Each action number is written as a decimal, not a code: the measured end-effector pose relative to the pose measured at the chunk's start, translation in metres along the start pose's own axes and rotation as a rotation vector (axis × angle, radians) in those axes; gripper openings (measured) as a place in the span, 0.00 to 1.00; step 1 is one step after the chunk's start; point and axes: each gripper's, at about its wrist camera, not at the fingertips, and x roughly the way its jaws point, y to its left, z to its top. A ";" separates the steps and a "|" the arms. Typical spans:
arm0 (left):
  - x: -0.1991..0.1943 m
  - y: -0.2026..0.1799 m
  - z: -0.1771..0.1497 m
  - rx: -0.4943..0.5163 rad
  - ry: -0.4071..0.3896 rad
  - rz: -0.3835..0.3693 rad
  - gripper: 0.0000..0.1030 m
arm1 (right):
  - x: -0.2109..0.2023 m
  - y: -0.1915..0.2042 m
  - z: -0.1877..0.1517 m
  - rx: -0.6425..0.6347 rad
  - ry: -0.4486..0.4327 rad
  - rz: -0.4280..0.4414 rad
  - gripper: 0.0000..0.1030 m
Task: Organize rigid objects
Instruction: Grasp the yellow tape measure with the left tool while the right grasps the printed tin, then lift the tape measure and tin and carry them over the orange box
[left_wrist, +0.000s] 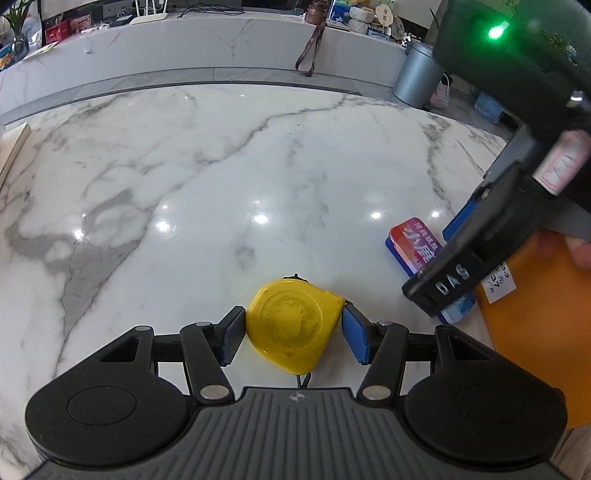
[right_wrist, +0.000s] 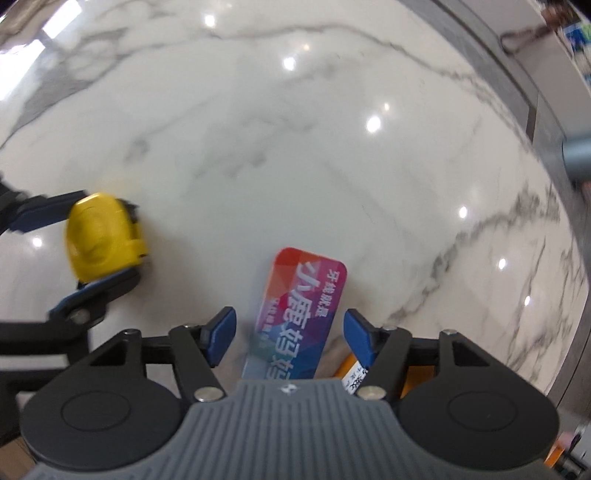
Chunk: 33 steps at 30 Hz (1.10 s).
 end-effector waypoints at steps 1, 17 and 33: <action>0.001 -0.001 0.000 -0.001 0.000 -0.005 0.64 | 0.002 -0.004 0.001 0.015 0.001 0.002 0.71; 0.001 0.001 -0.002 0.051 0.031 0.013 0.65 | -0.005 -0.004 -0.019 0.145 -0.079 0.254 0.45; 0.000 -0.008 -0.010 0.150 0.036 0.045 0.70 | -0.016 0.011 -0.090 0.329 -0.255 0.205 0.55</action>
